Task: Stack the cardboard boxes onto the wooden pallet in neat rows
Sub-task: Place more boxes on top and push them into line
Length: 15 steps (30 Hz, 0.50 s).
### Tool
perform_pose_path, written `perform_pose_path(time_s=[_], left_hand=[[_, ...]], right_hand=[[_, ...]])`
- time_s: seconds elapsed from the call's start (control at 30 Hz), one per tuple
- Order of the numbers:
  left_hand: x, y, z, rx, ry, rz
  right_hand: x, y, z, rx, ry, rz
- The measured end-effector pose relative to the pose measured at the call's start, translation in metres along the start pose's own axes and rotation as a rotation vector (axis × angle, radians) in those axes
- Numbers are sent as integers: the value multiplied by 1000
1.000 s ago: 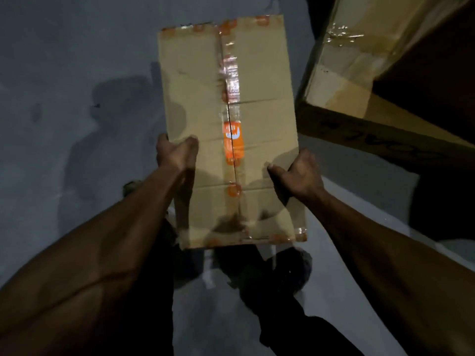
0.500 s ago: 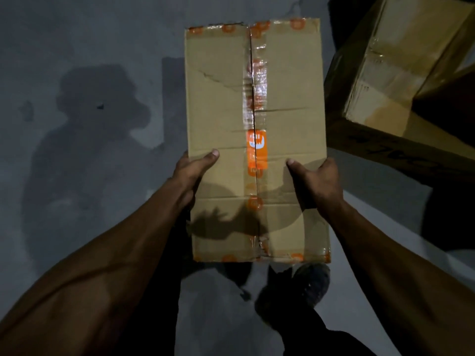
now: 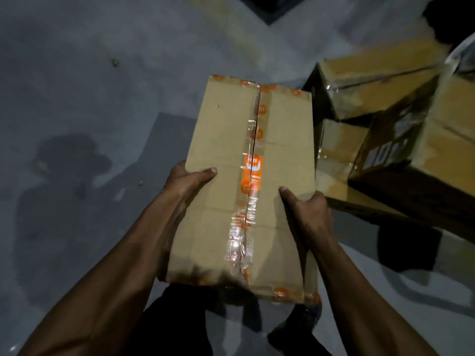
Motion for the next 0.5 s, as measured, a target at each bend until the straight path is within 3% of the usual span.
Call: perform_pose_path(time_s=[0.5], left_hand=[[-262,-78,-132,-111,95,301]], right_hand=[[245,-176,-96,-201,84,-196]])
Point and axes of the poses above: each hand's wrist, its own y-axis towards the middle knuckle, its own z-axis out of the palm, x = y × z, the point moved 5 cm from there along y, towards the middle knuckle, and after that the axes turned 1 degree about y, right-handed, at the moved point
